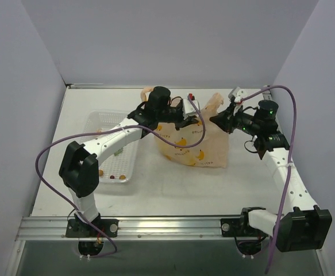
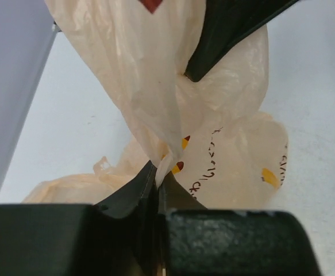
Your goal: Place the fake fruits into the plastic bag and tie a complex knot
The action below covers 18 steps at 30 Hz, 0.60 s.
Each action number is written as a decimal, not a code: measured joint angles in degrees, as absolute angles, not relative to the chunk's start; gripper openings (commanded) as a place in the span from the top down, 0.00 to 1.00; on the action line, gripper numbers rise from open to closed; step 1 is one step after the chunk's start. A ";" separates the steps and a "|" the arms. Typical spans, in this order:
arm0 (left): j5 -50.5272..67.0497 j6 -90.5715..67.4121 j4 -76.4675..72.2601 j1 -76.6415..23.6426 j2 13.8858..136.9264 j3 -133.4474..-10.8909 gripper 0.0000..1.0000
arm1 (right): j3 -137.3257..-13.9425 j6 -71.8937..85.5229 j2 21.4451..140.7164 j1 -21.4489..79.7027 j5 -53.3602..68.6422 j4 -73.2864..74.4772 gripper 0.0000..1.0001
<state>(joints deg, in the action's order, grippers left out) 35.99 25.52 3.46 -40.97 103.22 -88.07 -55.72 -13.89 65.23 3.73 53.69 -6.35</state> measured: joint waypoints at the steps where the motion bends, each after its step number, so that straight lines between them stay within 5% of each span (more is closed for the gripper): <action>1: 36.99 24.75 3.60 -40.69 103.96 -88.62 0.94 | -55.72 -14.04 65.23 3.70 54.04 -6.11 0.59; 4: 38.92 22.74 3.40 -40.40 104.42 -88.60 1.00 | -55.94 -14.76 65.52 3.68 56.07 -4.16 0.20; 6: 39.86 21.47 2.20 -40.38 104.40 -88.49 1.00 | -56.64 -15.62 66.24 3.75 57.32 -1.83 0.16; 15: 42.46 19.44 -1.37 -40.40 104.38 -87.61 1.00 | -56.75 -10.37 73.34 3.03 57.23 -4.16 0.18; 18: 42.50 19.51 -1.34 -40.40 104.38 -87.55 0.91 | -56.75 -5.08 76.77 2.94 57.01 -8.43 0.39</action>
<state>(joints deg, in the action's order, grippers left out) 42.50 19.51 -1.34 -40.40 104.38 -87.55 -56.75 -5.08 76.77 2.94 57.01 -8.43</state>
